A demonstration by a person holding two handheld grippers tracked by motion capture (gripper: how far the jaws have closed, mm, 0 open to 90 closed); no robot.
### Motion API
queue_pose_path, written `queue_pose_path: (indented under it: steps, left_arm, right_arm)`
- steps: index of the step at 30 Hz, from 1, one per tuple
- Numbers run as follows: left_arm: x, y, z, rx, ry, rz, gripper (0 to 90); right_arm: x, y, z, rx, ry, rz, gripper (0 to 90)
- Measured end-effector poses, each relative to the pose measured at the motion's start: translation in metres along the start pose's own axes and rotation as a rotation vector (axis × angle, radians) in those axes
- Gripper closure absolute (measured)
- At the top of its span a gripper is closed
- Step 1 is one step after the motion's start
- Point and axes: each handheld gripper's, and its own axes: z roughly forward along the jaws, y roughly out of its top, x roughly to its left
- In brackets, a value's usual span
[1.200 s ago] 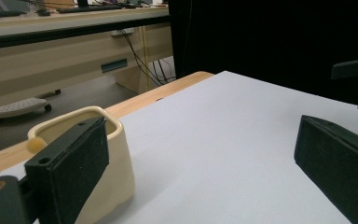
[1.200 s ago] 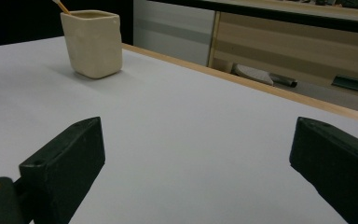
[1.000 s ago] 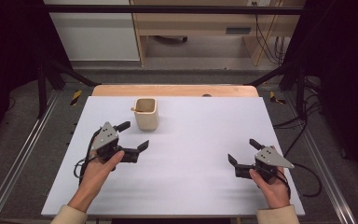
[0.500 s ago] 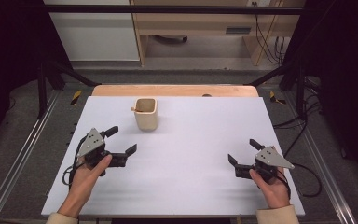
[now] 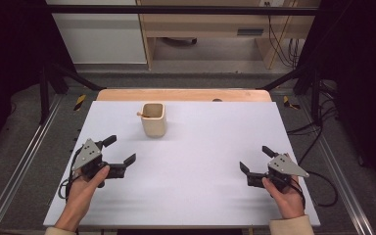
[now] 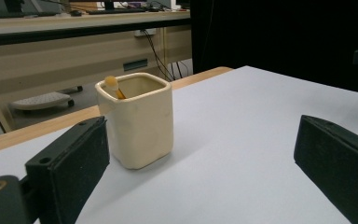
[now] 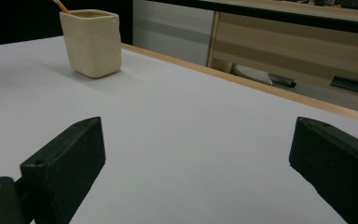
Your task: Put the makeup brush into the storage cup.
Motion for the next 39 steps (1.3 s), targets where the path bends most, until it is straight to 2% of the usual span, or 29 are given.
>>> queue_pose_path:
  steps: [5, 16, 19, 30, 33, 35, 39]
  left_arm:
    - [0.002, -0.005, -0.005, -0.012, 0.025, 0.007, 2.8]
    - [0.005, -0.015, -0.017, -0.034, 0.027, 0.016, 2.7]
    - [0.006, -0.016, -0.02, -0.043, 0.036, 0.031, 2.7]
    - [0.003, -0.025, -0.028, -0.056, 0.026, 0.025, 1.4]
    - [0.002, -0.028, -0.03, -0.051, 0.02, 0.032, 1.4]
    - [0.001, -0.032, -0.031, -0.049, 0.017, 0.029, 1.3]
    - [-0.002, -0.035, -0.036, -0.037, 0.008, 0.053, 1.4]
  right_arm:
    - [0.0, 0.0, 0.0, -0.001, -0.001, -0.001, 4.0]
    - [0.0, -0.002, -0.003, -0.007, 0.007, -0.011, 4.0]
    - [0.0, -0.002, -0.005, -0.017, 0.006, -0.019, 4.7]
    - [0.002, -0.007, -0.009, -0.031, 0.029, -0.029, 3.0]
    - [0.004, -0.008, -0.01, -0.036, 0.036, -0.055, 3.0]
    - [0.005, -0.009, -0.011, -0.038, 0.05, -0.054, 3.0]
    - [0.006, -0.011, -0.012, -0.04, 0.069, -0.062, 3.0]
